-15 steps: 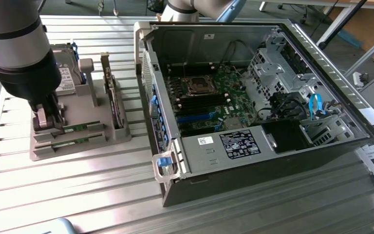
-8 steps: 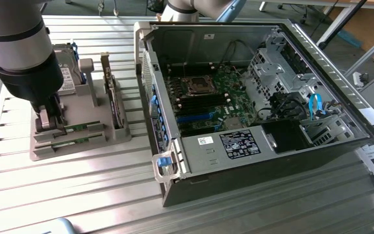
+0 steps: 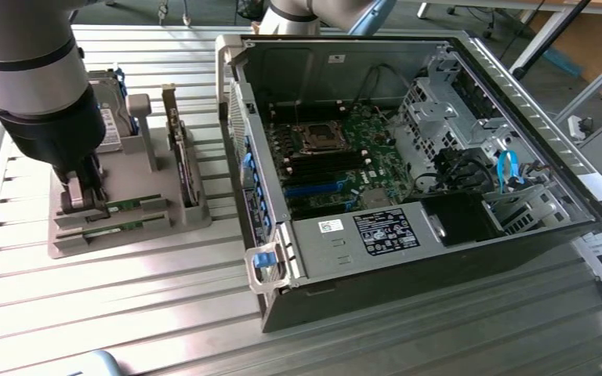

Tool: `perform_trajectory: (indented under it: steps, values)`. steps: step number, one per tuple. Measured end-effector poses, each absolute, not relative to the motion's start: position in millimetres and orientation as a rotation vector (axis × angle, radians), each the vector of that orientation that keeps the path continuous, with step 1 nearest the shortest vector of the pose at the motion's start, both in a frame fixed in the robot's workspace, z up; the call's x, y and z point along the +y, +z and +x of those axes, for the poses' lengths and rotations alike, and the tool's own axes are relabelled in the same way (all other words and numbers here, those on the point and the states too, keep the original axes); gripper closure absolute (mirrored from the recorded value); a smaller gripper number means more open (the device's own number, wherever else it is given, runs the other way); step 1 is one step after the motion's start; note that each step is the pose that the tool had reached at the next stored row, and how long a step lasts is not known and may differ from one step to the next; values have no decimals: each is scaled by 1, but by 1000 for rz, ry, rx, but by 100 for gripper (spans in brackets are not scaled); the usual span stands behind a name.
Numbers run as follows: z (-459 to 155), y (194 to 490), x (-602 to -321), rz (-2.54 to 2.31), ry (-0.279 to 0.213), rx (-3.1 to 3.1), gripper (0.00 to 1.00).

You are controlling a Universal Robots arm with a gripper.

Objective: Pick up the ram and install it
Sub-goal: 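Pick up the ram and move it above insertion slot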

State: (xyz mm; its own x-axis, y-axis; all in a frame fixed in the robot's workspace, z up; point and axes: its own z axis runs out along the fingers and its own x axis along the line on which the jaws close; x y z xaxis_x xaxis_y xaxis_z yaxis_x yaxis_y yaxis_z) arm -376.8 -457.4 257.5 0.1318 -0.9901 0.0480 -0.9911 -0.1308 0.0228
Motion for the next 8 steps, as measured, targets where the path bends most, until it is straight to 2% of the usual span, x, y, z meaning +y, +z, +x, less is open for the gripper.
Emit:
perform_trajectory:
  steps: [8]
  values:
    - [-376,254,-458,2326,33,-2038,70]
